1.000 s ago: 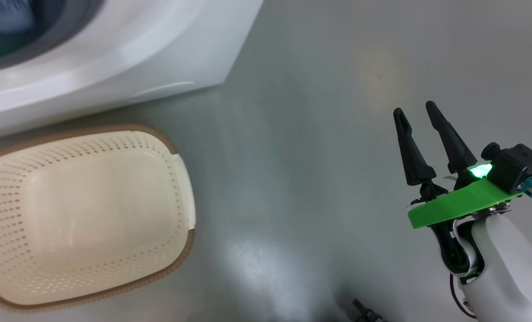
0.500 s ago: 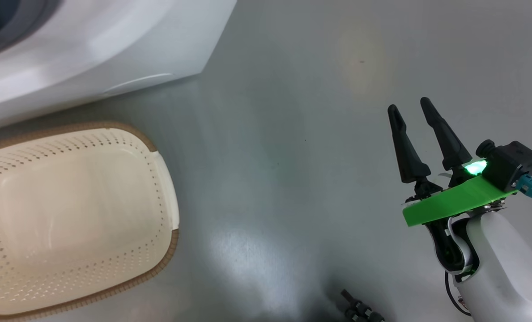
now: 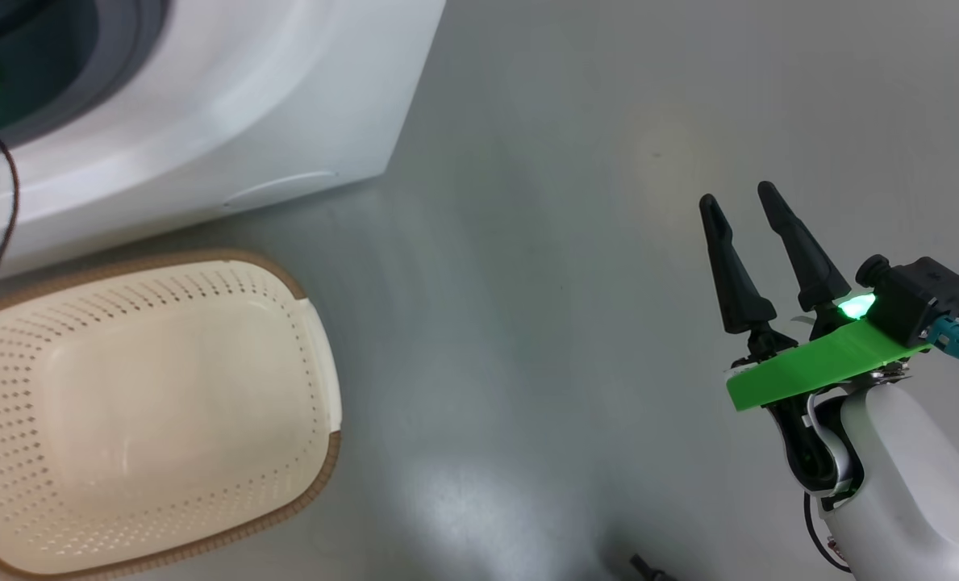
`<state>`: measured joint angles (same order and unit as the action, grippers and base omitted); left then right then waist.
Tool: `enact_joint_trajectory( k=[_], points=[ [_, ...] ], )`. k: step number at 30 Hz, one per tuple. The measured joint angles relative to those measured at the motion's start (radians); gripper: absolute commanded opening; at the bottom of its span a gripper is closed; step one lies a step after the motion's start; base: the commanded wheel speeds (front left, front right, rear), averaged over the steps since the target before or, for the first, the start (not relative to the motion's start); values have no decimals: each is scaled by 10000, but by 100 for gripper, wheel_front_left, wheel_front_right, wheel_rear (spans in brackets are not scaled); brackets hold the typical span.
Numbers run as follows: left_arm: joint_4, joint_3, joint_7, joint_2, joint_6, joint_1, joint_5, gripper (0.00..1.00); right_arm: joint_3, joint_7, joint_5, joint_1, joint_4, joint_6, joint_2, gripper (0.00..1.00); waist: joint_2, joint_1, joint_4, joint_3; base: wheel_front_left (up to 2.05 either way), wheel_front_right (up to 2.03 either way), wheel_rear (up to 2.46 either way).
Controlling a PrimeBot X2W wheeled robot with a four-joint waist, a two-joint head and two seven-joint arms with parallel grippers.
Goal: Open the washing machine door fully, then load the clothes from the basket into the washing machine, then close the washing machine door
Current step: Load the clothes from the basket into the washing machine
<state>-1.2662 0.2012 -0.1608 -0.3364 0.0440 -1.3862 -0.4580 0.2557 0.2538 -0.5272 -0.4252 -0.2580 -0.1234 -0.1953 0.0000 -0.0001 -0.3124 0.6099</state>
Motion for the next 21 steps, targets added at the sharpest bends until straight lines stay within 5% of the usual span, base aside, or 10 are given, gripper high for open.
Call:
enact_joint_trajectory(
  k=[21],
  points=[
    [286, 228, -872, 447, 566, 2958, -138, 100, 313, 0, -207, 89, -612, 0, -102, 100, 0, -1, 580, -2244, 0, 0, 0]
  ],
)
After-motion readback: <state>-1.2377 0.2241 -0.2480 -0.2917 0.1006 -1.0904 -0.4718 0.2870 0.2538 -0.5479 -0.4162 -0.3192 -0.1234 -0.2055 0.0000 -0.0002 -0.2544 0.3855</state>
